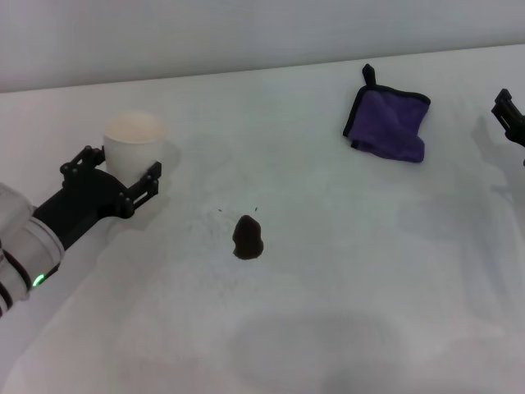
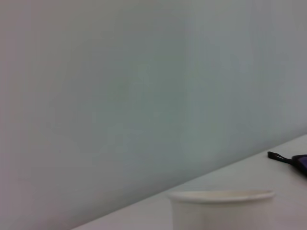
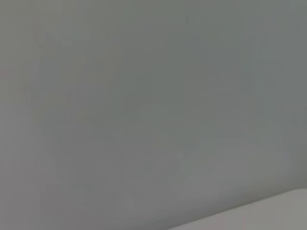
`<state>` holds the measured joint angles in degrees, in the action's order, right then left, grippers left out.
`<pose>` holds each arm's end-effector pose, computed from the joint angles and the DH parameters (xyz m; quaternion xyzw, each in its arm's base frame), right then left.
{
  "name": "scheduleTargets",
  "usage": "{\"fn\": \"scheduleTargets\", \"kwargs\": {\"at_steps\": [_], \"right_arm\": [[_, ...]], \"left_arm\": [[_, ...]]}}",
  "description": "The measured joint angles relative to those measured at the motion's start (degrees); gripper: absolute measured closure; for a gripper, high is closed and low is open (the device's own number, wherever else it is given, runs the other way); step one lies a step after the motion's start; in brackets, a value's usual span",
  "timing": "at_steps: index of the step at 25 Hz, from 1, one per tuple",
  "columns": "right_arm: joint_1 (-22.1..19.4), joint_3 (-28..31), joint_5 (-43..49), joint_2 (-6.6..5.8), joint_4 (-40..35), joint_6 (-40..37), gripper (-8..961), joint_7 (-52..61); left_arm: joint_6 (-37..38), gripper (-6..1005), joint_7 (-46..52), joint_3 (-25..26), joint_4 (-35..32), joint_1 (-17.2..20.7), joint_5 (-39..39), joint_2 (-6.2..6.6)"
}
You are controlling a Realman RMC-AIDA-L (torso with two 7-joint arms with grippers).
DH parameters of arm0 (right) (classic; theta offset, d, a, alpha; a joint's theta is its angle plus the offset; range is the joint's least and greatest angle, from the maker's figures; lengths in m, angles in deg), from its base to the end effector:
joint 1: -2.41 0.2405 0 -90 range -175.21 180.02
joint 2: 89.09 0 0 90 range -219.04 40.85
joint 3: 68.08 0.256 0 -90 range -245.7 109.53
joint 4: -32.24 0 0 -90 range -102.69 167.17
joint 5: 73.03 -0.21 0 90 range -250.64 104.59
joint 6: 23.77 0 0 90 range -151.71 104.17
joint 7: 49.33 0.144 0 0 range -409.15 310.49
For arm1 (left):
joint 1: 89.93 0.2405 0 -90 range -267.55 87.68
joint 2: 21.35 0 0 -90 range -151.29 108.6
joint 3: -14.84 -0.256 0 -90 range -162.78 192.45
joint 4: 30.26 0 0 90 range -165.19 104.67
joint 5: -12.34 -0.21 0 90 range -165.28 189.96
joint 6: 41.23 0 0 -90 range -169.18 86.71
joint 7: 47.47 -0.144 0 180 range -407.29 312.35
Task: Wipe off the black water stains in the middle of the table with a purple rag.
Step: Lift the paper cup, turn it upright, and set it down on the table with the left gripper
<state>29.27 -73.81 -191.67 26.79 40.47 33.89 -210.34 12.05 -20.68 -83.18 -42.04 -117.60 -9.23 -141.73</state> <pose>0.3937 0.3204 0.0064 -0.5824 0.4209 0.2731 0.6396 -0.2978 0.3345 -0.0807 -0.8634 -0.2028 -0.2253 0.4032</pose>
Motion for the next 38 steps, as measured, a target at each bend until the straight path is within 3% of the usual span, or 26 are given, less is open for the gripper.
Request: {"fn": "scheduleTargets", "kwargs": {"at_steps": [15,38], "right_arm": [[-0.6,0.1,0.0,0.04,0.5,0.0,86,0.0],[-0.7,0.4,0.0,-0.15,0.0,0.0,86,0.0]], "left_arm": [[-1.9,214,-0.1,-3.7,0.3,0.6,1.6,-0.05],[-2.5,201,0.2,-4.0,-0.2,2.6,2.8,-0.10]]}}
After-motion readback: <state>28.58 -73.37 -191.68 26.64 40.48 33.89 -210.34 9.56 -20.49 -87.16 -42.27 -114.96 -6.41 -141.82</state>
